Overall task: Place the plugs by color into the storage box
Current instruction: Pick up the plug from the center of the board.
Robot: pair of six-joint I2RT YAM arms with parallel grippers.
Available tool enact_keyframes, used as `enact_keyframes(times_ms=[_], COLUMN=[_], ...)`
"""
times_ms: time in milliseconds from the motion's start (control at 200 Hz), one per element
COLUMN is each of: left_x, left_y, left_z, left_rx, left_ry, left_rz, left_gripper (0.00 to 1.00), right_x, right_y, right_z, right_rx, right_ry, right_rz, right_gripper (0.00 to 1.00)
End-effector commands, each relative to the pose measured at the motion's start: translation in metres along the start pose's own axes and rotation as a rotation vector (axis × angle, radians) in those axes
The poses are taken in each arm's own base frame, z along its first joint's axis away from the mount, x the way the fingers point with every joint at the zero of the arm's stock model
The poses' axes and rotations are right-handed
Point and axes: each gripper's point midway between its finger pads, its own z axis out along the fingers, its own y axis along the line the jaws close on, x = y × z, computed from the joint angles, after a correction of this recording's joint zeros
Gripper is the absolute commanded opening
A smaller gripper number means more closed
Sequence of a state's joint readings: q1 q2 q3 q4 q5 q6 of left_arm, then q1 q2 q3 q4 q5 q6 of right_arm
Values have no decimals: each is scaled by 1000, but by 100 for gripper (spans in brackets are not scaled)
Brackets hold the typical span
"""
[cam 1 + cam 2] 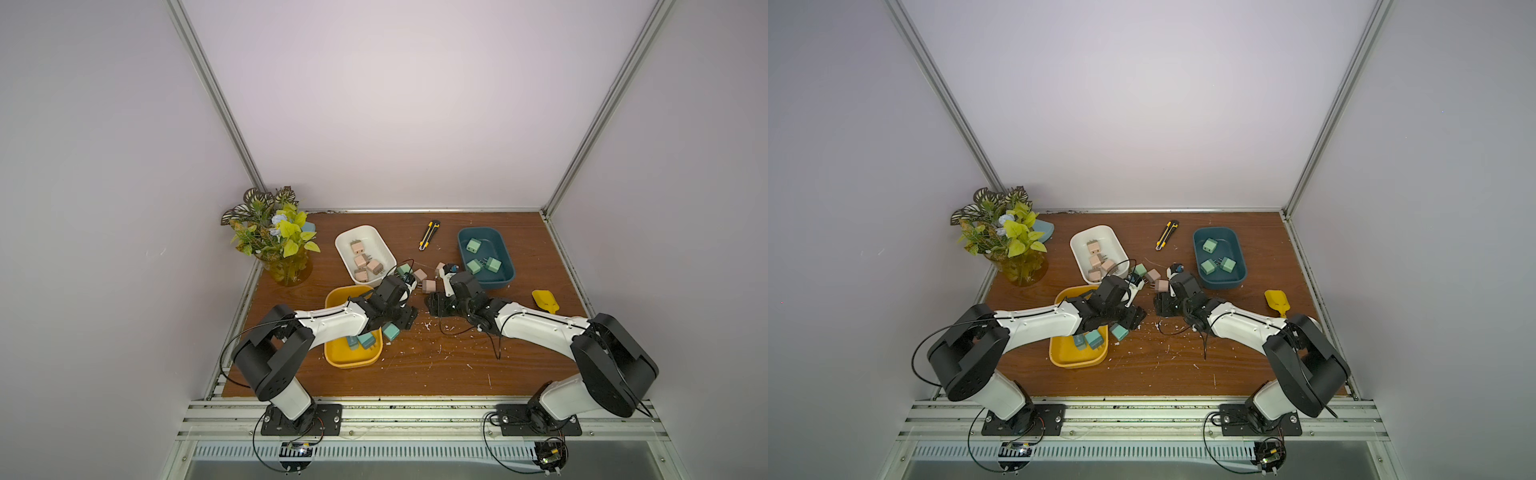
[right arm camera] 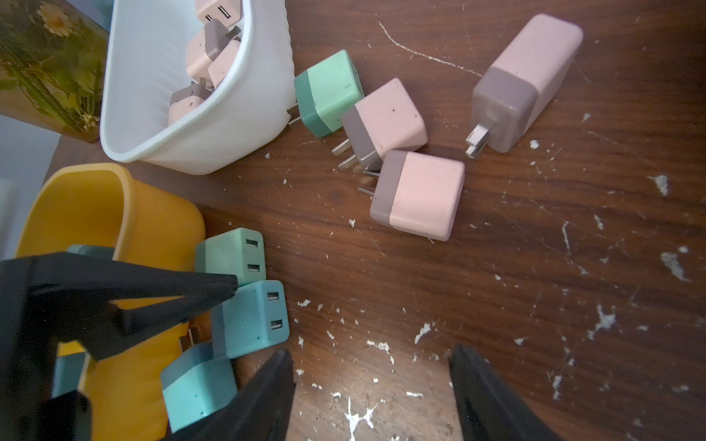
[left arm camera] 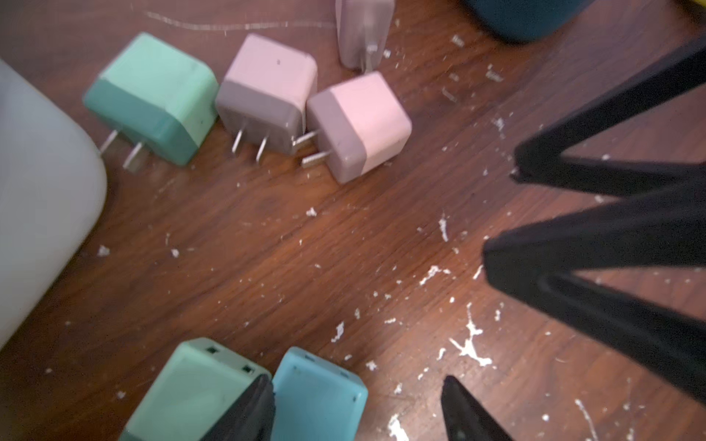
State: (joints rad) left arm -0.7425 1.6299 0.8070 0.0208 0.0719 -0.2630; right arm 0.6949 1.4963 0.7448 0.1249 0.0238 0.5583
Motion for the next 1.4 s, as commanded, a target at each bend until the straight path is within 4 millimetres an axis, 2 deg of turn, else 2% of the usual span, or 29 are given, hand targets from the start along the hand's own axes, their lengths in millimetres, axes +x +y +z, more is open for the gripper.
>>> enact_keyframes(times_ms=[0,320,776,1396], left_x=[58,59,37,1], left_y=[15,14,2,-7], left_z=[7,1,0,-23], left_rx=[-45,-40,20,45], left_ry=[193,184,122,18], left_rz=[-32,-42,-40,-26], left_gripper=[70,68,50,48], right_x=[-17,-23,-21,-20], right_y=[15,7,9,13], right_z=[-4,-13,-7,0], right_rx=[-43,15,4,-13], right_ry=[-49,-71,-56,-42], right_rz=[7,-17,-16,-10], right_gripper=[70,71,71,71])
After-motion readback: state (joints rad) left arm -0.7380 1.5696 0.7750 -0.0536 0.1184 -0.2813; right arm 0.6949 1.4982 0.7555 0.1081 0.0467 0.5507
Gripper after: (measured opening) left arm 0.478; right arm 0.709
